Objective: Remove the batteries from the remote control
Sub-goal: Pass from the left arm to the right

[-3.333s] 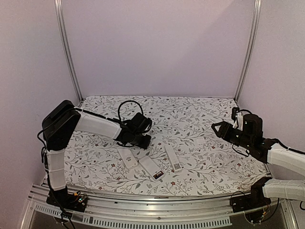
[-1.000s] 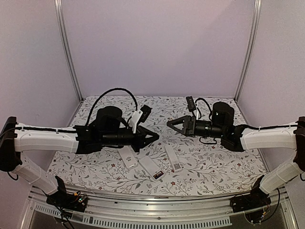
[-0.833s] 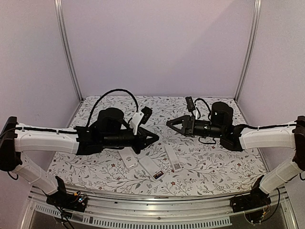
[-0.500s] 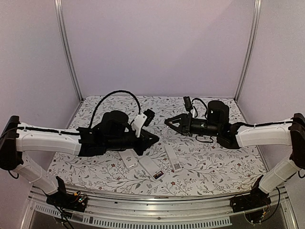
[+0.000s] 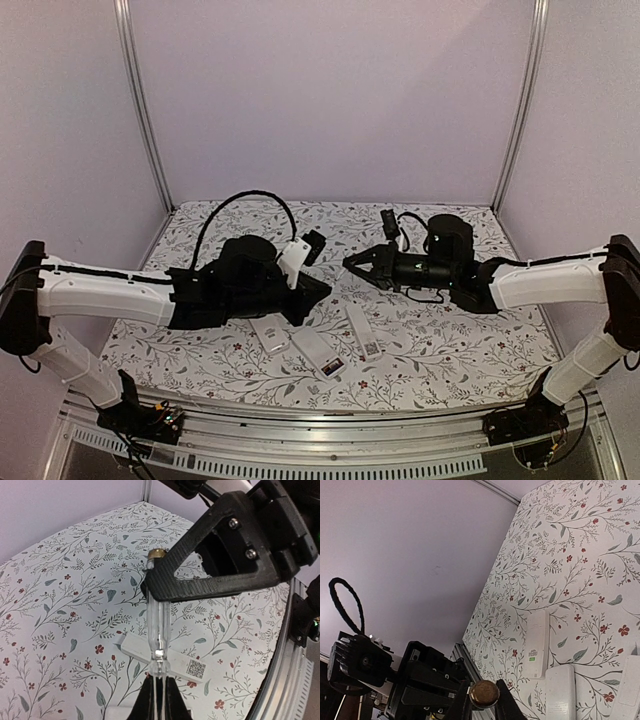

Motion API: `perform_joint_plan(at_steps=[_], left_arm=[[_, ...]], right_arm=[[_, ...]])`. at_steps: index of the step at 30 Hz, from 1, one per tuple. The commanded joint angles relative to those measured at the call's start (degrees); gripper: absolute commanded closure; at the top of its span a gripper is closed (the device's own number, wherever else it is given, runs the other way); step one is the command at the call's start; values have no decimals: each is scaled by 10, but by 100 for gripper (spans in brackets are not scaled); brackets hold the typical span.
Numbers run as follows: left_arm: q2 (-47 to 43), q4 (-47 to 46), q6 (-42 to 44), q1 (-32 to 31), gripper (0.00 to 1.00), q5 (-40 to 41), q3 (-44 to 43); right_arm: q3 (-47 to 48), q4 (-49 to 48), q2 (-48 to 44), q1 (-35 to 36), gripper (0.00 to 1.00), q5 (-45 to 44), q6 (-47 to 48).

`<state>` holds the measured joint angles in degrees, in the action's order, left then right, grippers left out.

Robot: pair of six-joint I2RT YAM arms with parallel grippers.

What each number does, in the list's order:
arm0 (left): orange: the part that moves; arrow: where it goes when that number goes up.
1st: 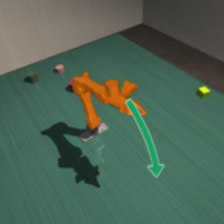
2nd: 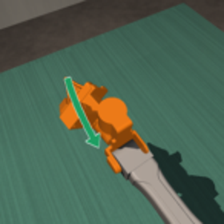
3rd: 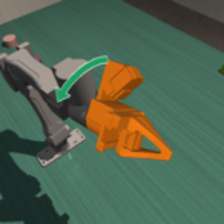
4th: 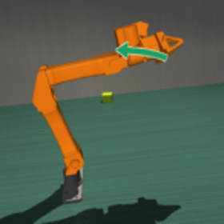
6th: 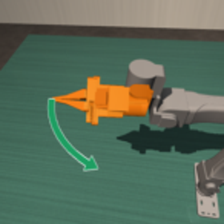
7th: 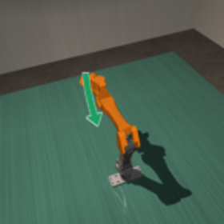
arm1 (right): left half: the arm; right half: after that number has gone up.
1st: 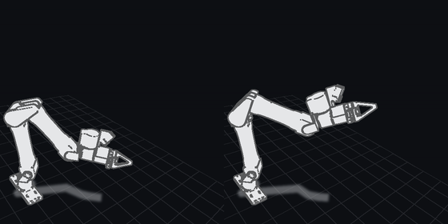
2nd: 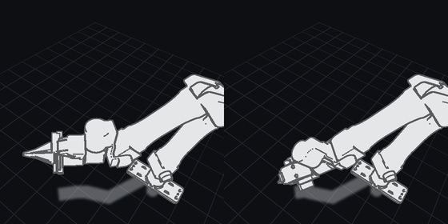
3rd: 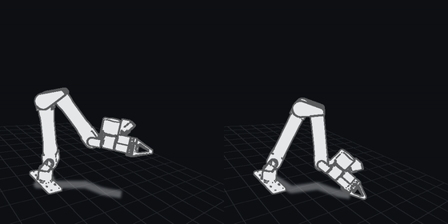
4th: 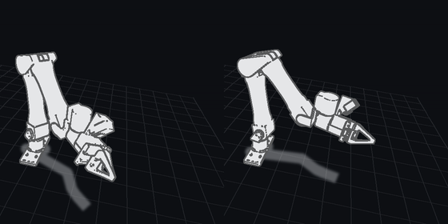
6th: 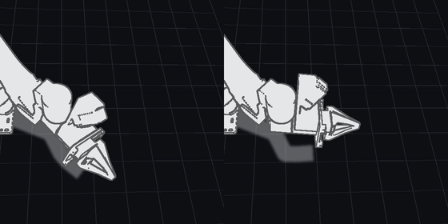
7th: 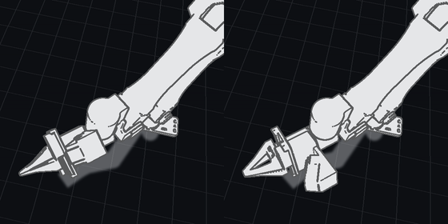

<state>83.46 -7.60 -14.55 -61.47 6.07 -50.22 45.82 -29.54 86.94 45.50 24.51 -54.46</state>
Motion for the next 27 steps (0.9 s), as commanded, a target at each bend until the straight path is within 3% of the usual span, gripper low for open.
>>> perform_joint_plan(at_steps=[1,4,6,10,11,13,16,22,27], left_arm=[[9,14,13,-13,100,20,-17],[13,21,14,-16,100,21,-21],[13,22,14,-15,92,22,-21],[0,30,0,-15,42,21,-17],[-6,33,-8,-13,32,22,-13],[-23,41,-33,-8,23,16,-3],[-48,46,-99,17,23,-19,21],[-71,27,-281,88,33,-130,96],[-68,-25,-377,102,37,-163,155]], right_arm=[[16,13,16,3,89,-13,-9],[14,13,19,3,100,-20,-12],[11,13,19,3,100,-27,-12],[-5,16,4,3,100,-56,0],[-12,17,-7,3,100,-68,10],[-29,20,-27,3,100,-93,28],[-55,24,-61,3,100,-124,69],[-98,31,-93,8,100,-140,139],[-120,34,-102,40,100,-154,196]])
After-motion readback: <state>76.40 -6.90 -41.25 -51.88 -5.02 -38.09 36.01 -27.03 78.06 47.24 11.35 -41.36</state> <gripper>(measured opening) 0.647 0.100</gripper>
